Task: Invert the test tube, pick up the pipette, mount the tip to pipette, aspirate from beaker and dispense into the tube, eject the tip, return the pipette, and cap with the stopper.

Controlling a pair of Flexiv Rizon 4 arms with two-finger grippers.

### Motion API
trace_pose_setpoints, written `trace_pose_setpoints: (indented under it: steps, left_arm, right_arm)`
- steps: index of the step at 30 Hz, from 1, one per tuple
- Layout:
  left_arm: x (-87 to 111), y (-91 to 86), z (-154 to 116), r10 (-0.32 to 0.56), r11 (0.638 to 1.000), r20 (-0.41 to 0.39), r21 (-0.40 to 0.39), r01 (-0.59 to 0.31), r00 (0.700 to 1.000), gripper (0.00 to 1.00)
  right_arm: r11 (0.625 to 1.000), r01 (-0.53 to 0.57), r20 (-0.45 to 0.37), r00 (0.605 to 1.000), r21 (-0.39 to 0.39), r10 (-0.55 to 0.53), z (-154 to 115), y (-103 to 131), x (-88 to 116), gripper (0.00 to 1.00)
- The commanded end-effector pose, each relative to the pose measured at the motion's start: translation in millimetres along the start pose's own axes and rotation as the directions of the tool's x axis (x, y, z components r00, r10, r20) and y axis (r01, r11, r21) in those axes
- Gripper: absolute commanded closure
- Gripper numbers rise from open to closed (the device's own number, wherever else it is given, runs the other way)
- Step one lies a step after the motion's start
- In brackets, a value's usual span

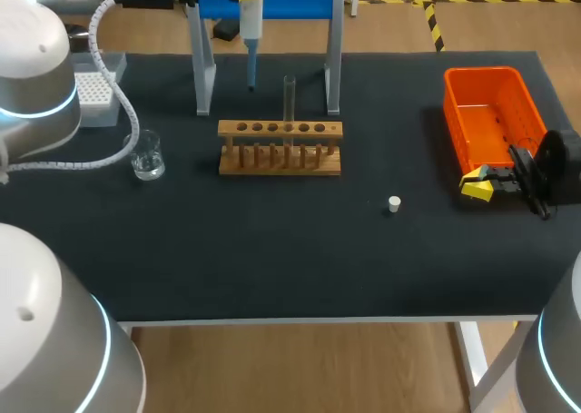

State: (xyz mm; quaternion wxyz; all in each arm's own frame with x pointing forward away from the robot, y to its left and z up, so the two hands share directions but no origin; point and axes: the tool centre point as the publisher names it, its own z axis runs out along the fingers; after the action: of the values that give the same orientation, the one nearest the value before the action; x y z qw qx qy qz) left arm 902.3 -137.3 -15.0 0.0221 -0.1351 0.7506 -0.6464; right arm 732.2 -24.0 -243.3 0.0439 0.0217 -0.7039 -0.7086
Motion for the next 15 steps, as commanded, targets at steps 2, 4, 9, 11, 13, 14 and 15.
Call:
trace_pose_setpoints:
  steps: [2, 4, 9, 11, 13, 14, 15]
  left_arm:
    - [0.1, 0.1, 1, 0.001, 1.0, 0.001, 0.003, -0.001, 1.0, 1.0]
    - [0.1, 0.1, 1, 0.001, 1.0, 0.001, 0.003, -0.001, 1.0, 1.0]
    - [14.0, -0.5, 7, 0.014, 1.0, -0.008, 0.018, -0.014, 1.0, 1.0]
    - [23.6, -0.7, 12, 0.017, 1.0, -0.014, 0.017, -0.017, 1.0, 1.0]
    - [32.9, -2.4, 17, 0.03, 0.999, -0.022, 0.037, -0.029, 0.999, 1.0]
    - [37.6, -3.6, 19, 0.035, 0.999, -0.024, 0.042, -0.034, 0.999, 1.0]
    - [42.0, -4.7, 22, 0.038, 0.998, -0.03, 0.047, -0.037, 0.999, 1.0]
  right_arm:
    - [1.0, 0.001, 0.0, 1.0, 0.001, -0.001, 0, 0, 1, 1.0]
    - [1.0, 0.001, 0.0, 1.0, 0.001, -0.001, 0, 0, 1, 1.0]
    - [1.0, 0.001, 0.0, 1.0, 0.001, -0.001, 0, 0, 1, 1.0]
    - [1.0, 0.001, 0.0, 1.0, 0.001, -0.001, 0, 0, 1, 1.0]
    - [1.0, 0.001, 0.0, 1.0, 0.001, -0.001, 0, 0, 1, 1.0]
    - [1.0, 0.001, 0.0, 1.0, 0.001, -0.001, 0, 0, 1, 1.0]
    - [1.0, 0.001, 0.0, 1.0, 0.001, -0.001, 0, 0, 1, 1.0]
